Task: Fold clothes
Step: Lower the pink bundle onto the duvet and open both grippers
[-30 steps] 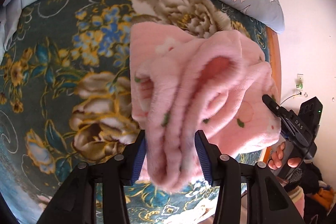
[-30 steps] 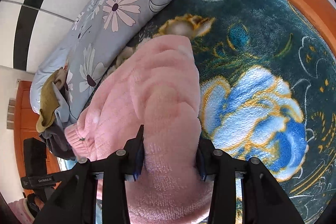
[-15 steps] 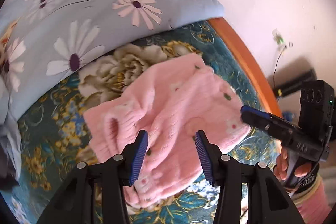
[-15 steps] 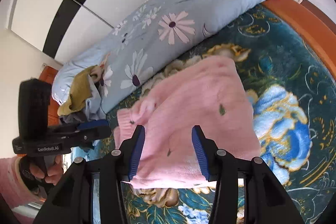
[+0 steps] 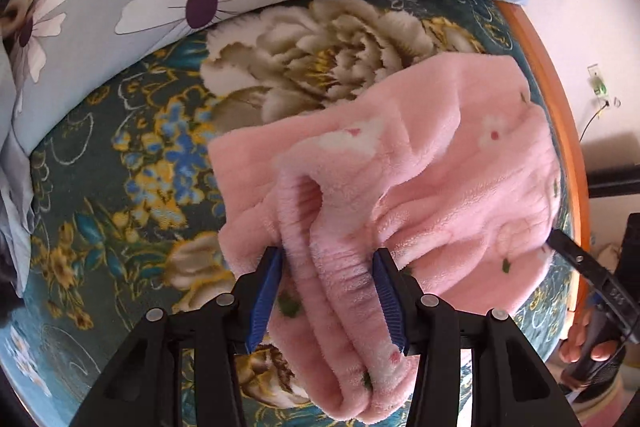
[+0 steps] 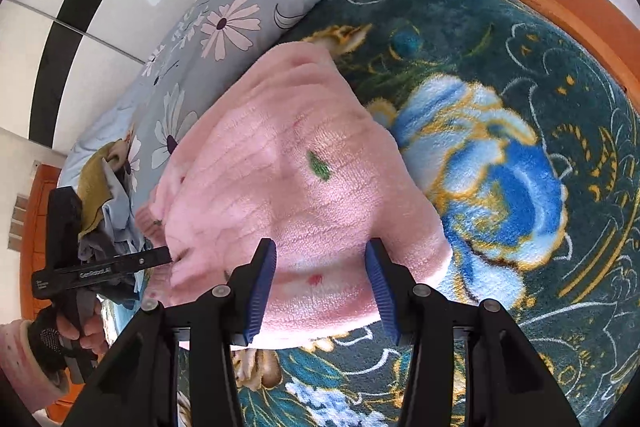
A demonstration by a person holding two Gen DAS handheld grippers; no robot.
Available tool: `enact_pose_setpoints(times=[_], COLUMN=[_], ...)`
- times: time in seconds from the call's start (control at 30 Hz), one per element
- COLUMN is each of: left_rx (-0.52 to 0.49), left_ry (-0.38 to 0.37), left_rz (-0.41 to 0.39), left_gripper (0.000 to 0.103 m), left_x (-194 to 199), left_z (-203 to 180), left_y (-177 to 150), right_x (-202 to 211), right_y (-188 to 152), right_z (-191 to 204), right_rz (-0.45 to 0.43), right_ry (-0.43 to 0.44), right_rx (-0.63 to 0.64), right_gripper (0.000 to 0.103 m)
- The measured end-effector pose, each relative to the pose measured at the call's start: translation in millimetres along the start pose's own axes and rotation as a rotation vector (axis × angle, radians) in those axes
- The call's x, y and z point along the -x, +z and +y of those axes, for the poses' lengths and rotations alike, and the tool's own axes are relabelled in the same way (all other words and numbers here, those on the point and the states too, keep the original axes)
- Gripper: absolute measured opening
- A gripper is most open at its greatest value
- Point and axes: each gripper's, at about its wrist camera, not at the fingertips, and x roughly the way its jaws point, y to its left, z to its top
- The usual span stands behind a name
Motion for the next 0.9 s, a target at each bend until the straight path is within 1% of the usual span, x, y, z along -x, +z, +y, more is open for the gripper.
enact_pose_setpoints(times=[0.1, 0.13, 0.17, 0.23, 0.3, 0.33, 0.37, 0.43, 0.47, 0.53, 0.63, 0.67, 0.73, 0.83, 0.87, 0.9], left_rx=[-0.013, -0.022, -0.031, -0.048, -0.048, -0.041, -0.027, 0.009, 0.035, 0.087, 0.146, 0.164, 0.179, 0.168, 0.161, 0.153], left_ry=[-0.032, -0.044, -0.056, -0.064, -0.062, -0.055, -0.054, -0.068, -0.085, -0.103, -0.113, -0.114, -0.088, -0.052, -0.049, -0.039], left_rz=[-0.042, -0.046, -0.045, -0.032, -0.007, 0.012, 0.028, 0.051, 0.066, 0.085, 0.086, 0.084, 0.072, 0.055, 0.051, 0.049], left_gripper=[0.051, 0.051, 0.052, 0.056, 0.059, 0.063, 0.066, 0.067, 0.072, 0.074, 0.074, 0.074, 0.074, 0.074, 0.074, 0.074], left_x=[19, 24, 27, 29, 26, 23, 19, 12, 8, 3, 3, 3, 7, 12, 14, 16], left_z=[-5, -6, -7, -9, -9, -8, -8, -5, -4, -3, -3, -2, -2, -1, -2, -3], left_y=[-17, -26, -35, -50, -64, -69, -75, -86, -90, -96, -102, -104, -106, -109, -110, -110], right_x=[20, 26, 29, 25, 16, 12, 7, -1, -3, -4, -3, -3, -2, 1, 1, 1], right_y=[-14, -21, -30, -51, -73, -83, -91, -107, -112, -118, -120, -121, -121, -121, -120, -116], right_z=[14, 18, 20, 20, 18, 17, 15, 13, 12, 15, 22, 25, 30, 35, 37, 39], right_rz=[-0.069, -0.09, -0.099, -0.086, -0.049, -0.031, -0.013, 0.016, 0.016, -0.007, -0.033, -0.038, -0.048, -0.064, -0.064, -0.064], right_ry=[-0.016, -0.019, -0.019, -0.033, -0.058, -0.07, -0.082, -0.104, -0.112, -0.142, -0.157, -0.156, -0.162, -0.185, -0.187, -0.189], right_rx=[0.017, 0.019, 0.013, -0.006, -0.012, -0.017, -0.024, -0.039, -0.046, -0.038, -0.02, -0.014, 0.006, 0.027, 0.029, 0.035], right_gripper=[0.048, 0.054, 0.057, 0.057, 0.057, 0.058, 0.061, 0.067, 0.067, 0.067, 0.079, 0.079, 0.079, 0.08, 0.092, 0.098])
